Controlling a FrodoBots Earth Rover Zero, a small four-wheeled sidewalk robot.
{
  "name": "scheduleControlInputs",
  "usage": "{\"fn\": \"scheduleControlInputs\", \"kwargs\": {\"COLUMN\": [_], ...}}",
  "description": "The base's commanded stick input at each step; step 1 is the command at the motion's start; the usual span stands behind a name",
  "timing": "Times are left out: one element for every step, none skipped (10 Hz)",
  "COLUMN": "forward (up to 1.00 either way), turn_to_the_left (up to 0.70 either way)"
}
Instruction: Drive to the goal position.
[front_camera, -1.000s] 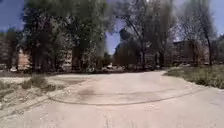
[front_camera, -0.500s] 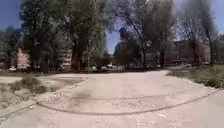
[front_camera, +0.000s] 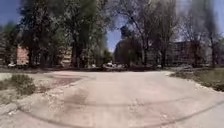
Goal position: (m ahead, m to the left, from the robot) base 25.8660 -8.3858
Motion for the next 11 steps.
{"fn": "scheduleControlInputs", "kwargs": {"forward": [0.7,0.7,0.7,0.7,0.7,0.7,0.7,0.7,0.7,0.7,0.7], "turn_to_the_left": [0.01,0.01,0.01,0.01,-0.04,-0.31,-0.34,-0.34,-0.16,0.01,0.01]}}
